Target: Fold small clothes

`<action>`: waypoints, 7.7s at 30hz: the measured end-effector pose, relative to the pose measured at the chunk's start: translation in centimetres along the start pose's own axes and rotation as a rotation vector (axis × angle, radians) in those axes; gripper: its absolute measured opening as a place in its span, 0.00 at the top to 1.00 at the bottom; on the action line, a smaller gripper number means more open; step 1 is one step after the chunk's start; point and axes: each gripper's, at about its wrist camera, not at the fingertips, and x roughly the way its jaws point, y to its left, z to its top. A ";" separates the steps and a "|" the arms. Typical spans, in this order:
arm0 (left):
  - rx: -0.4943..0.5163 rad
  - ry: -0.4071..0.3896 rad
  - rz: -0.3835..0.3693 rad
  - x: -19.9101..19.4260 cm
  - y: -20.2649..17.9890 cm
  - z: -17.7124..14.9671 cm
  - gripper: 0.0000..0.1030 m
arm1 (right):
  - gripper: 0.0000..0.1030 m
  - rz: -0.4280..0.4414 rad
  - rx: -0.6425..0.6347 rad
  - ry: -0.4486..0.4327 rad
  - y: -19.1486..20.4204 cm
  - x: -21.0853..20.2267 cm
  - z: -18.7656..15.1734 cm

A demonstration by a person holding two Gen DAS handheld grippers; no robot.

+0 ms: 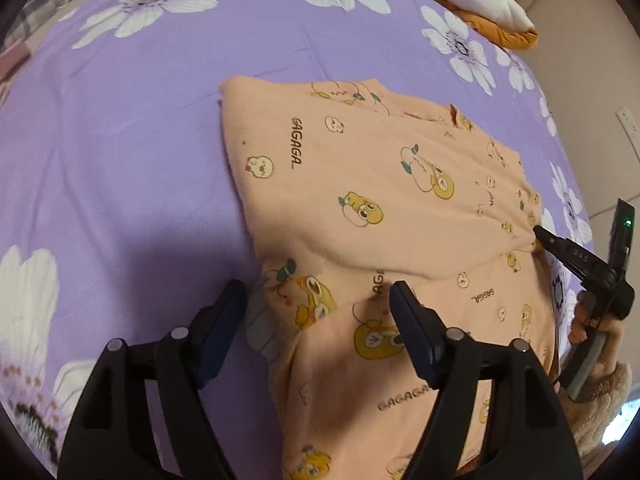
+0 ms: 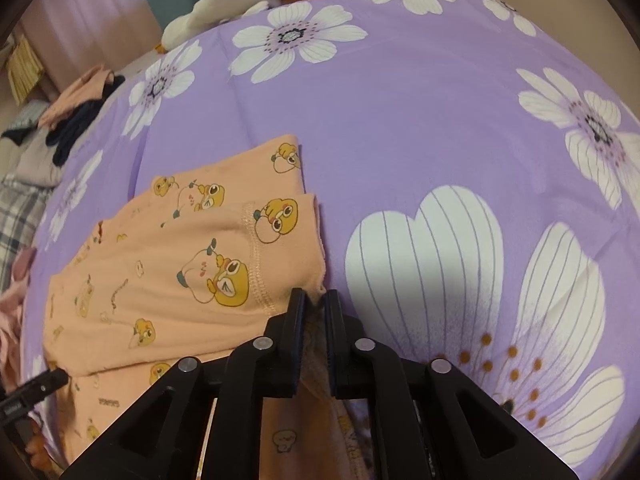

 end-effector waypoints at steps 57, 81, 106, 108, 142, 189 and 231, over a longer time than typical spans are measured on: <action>-0.157 -0.235 -0.286 -11.2 0.4 -9.3 0.95 | 0.92 0.370 -0.017 -0.144 -0.8 -13.4 -7.9; -0.151 -0.058 -0.061 -0.7 2.5 0.8 0.90 | 0.92 0.218 0.013 0.022 0.3 -0.5 -1.2; -0.163 -0.049 -0.136 -4.8 2.2 -5.3 0.39 | 0.48 0.130 0.008 -0.047 -2.5 -6.2 -4.6; -0.178 -0.015 -0.145 -4.5 2.5 -6.5 0.40 | 0.48 0.136 0.010 -0.028 -2.7 -6.3 -5.6; -0.137 -0.044 -0.298 -7.1 -0.3 -9.1 0.92 | 0.94 0.196 0.019 -0.048 -2.1 -8.8 -8.5; -0.110 0.013 -0.382 -17.2 -1.1 -14.1 0.92 | 0.94 0.311 0.010 -0.331 -1.7 -24.6 -12.7; -0.339 0.014 -0.368 -3.5 4.3 4.6 0.91 | 0.94 0.107 -0.037 -0.092 2.8 -2.7 4.3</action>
